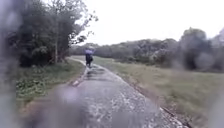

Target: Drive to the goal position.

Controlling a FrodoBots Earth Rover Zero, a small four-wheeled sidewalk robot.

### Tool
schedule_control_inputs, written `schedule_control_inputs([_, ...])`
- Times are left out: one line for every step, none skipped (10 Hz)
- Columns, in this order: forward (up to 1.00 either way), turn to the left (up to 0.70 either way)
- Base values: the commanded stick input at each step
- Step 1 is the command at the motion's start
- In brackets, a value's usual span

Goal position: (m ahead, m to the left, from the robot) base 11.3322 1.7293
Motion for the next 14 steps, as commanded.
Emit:
schedule_control_inputs([0.85,0.0])
schedule_control_inputs([0.85,0.0])
schedule_control_inputs([0.85,0.0])
schedule_control_inputs([0.85,0.0])
schedule_control_inputs([0.85,0.0])
schedule_control_inputs([0.85,0.0])
schedule_control_inputs([0.85,0.0])
schedule_control_inputs([0.85,0.0])
schedule_control_inputs([0.85,0.0])
schedule_control_inputs([0.85,0.0])
schedule_control_inputs([0.85,0.0])
schedule_control_inputs([0.85,0.0])
schedule_control_inputs([0.85,0.0])
schedule_control_inputs([0.85,0.0])
